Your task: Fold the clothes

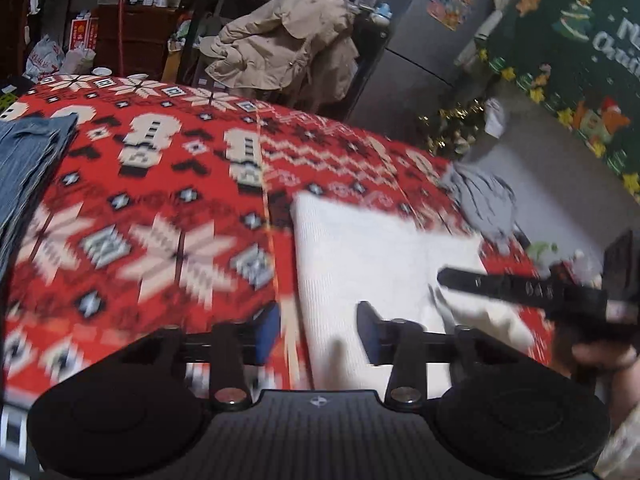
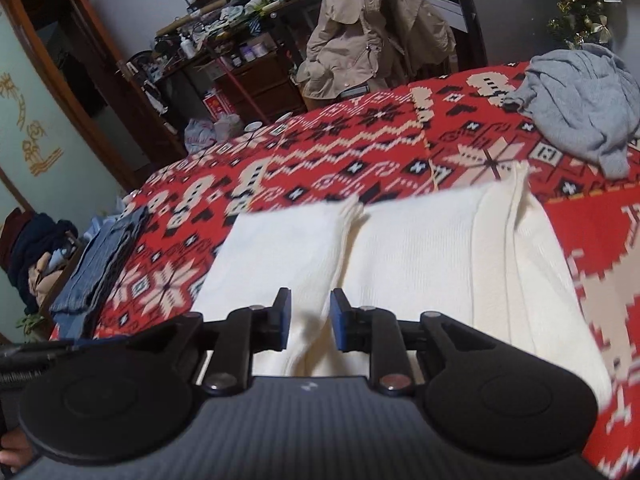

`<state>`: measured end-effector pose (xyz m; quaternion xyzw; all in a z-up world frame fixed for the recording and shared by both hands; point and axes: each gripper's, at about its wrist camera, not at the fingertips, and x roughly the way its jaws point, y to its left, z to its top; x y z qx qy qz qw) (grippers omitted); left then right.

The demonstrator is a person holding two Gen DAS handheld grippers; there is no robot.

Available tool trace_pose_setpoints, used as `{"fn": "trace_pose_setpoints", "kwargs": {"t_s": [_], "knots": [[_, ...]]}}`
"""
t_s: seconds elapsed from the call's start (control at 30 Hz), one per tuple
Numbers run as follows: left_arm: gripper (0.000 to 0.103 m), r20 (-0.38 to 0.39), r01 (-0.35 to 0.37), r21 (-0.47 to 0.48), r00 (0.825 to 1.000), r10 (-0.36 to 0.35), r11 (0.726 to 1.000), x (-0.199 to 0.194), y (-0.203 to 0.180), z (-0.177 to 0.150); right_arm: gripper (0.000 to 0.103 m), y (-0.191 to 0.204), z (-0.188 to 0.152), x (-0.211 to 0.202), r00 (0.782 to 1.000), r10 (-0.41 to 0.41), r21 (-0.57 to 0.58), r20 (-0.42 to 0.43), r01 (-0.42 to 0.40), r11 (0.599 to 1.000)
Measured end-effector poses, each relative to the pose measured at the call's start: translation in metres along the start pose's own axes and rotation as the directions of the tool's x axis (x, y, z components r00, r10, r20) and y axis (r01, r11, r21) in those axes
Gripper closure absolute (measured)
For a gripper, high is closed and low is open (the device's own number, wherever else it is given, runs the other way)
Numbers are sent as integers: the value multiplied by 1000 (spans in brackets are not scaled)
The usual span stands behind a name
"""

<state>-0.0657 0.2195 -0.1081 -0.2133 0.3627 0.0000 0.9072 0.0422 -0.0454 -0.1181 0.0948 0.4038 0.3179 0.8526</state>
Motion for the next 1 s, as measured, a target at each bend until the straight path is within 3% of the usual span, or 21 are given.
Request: {"fn": "trace_pose_setpoints", "kwargs": {"t_s": [0.3,0.4,0.43,0.53,0.6,0.7,0.8,1.0], "knots": [[60,-41,2,-14,999,-3,1000,77,0,55,73,-11,33,50,1000,-4,31,-25,4,999],[72,-65,15,-25,998,-17,1000,92,3,62,84,-11,39,63,999,1,27,-36,0,1000],[79,-75,10,-34,997,-13,999,96,5,63,86,-9,40,65,999,2,16,-38,-1,1000],[88,-59,32,-85,998,-37,996,96,15,62,87,-4,42,69,999,3,-13,-34,-3,1000],[88,-41,72,-147,996,-79,986,92,27,61,88,-4,44,70,999,19,-3,-27,-19,1000],[89,-15,127,-305,990,-138,944,89,55,54,89,-2,47,70,998,57,6,-18,-57,998],[88,0,165,-379,984,-178,910,90,69,50,89,3,45,78,999,38,-29,-38,-40,999],[72,13,93,-270,996,-93,958,68,52,57,85,-7,35,68,1000,22,10,-21,-22,1000]]}}
